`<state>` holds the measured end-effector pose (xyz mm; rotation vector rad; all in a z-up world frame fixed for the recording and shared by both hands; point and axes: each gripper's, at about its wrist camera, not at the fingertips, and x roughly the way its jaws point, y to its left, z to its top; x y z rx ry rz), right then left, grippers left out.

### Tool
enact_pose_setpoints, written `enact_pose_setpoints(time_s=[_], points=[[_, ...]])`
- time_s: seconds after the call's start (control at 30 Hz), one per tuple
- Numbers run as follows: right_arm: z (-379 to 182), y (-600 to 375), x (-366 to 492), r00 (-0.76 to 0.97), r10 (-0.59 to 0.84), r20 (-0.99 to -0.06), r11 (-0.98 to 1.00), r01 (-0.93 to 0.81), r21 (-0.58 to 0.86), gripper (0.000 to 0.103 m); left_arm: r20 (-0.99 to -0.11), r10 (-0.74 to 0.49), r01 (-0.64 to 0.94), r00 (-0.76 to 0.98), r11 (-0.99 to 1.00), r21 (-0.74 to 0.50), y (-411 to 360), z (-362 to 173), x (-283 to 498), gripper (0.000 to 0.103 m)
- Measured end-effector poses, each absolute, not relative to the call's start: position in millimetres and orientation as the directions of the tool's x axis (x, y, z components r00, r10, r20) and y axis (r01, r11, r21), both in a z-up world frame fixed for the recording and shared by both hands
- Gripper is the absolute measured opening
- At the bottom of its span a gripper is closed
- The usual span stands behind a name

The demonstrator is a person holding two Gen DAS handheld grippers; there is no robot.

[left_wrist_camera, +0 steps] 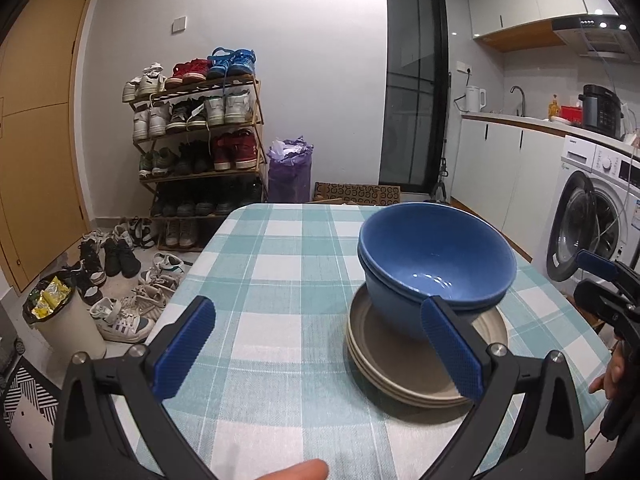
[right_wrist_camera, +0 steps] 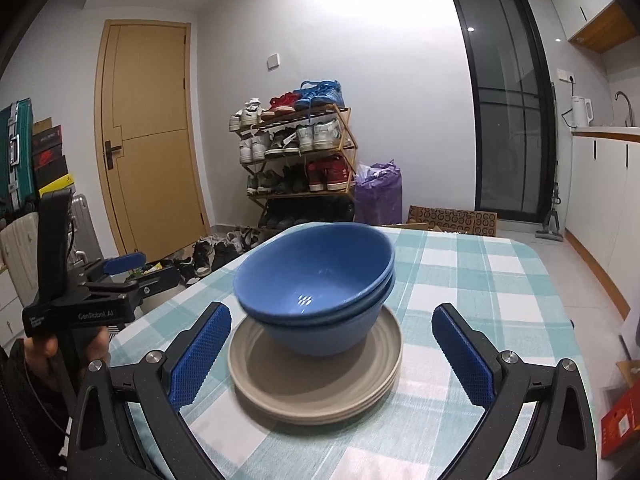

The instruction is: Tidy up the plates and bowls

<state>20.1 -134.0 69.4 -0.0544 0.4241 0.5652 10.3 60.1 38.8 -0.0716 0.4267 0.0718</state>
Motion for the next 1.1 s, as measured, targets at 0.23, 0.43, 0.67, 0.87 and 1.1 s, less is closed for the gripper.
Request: enact_pose_setpoints(time_s=[0.23,0.43,0.67,0.87,1.1], points=[[49.3,-133.5,1.9,0.772,0.49,-0.405,0.852,-0.522,0.036,0.102,-0.412,0.041,-0.056,0.91,0.998,-0.026,51.4,21.5,0.5,0.103],[33.3,-140.6,0.1,0.767,0.487,-0.417,0.857,-0.512,0.059,0.102,-0.386,0.009,-0.028,0.923,0.999,-0.044,45.6,12.4,-9.9,0.103],[20.9,-150.9,-4.9,0.769,0.491,-0.41,0.859,-0.506,0.08,0.102,-0.384,0.015,-0.023,0.923,1.0,-0.016,38.3,-2.8,-17.1,0.103],[16.5,-152.8,-12.3,0.783,0.495,-0.378,0.857,-0.511,0.065,0.102,-0.393,0.008,-0.024,0.919,0.999,-0.035,40.0,-12.1,-19.2,0.103],[5.4,-151.3,-10.3,0.782,0.48,-0.397,0.863,-0.502,0.054,0.102,-0.402,0.0,-0.024,0.916,0.998,-0.056,43.0,-18.8,-19.6,0.103]])
